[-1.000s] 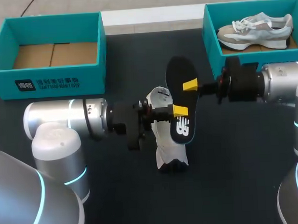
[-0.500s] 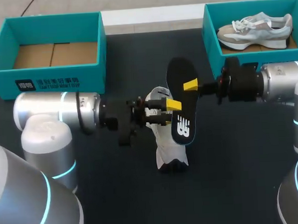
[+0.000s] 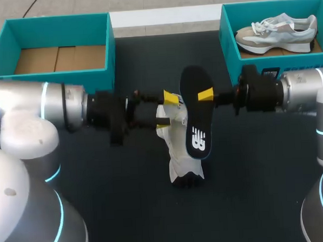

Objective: Take the shoe out of the shoebox, open the shoe tongue, remove and reinsert the insole, then place the shoe into the shoebox

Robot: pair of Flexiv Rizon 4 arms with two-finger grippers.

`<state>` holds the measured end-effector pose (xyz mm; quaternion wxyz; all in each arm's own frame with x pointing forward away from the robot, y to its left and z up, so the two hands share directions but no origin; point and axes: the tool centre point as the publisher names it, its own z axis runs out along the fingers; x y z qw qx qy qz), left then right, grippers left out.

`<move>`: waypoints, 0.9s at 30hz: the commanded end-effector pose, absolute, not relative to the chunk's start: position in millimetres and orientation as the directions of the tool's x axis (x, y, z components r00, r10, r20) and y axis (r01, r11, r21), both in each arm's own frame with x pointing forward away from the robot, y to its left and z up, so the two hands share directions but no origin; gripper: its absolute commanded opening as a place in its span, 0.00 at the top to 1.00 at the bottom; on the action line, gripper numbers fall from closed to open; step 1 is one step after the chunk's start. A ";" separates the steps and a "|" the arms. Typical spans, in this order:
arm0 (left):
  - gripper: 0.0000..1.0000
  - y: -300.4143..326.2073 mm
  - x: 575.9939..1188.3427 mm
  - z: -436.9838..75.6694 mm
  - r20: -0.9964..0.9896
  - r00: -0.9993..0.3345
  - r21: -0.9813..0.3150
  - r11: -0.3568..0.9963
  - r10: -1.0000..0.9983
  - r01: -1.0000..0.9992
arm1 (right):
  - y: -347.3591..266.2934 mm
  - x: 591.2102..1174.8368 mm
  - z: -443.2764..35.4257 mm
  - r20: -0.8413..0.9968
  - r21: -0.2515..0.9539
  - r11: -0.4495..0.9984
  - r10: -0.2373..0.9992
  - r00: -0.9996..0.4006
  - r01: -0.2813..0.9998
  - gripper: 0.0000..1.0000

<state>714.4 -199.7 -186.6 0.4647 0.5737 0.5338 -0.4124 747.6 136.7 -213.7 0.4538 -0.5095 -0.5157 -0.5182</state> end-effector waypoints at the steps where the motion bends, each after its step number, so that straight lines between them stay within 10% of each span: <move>1: 0.00 -198.5 714.2 -164.5 -0.916 0.081 0.084 -0.009 0.392 0.996 | 140.3 746.0 -219.3 0.997 0.069 -0.063 0.046 -0.066 0.996 1.00; 27: 0.00 -209.7 730.6 -143.2 -0.706 -0.039 0.052 0.107 0.707 0.993 | 146.2 742.8 -227.8 0.997 0.052 -0.032 0.050 -0.050 0.998 1.00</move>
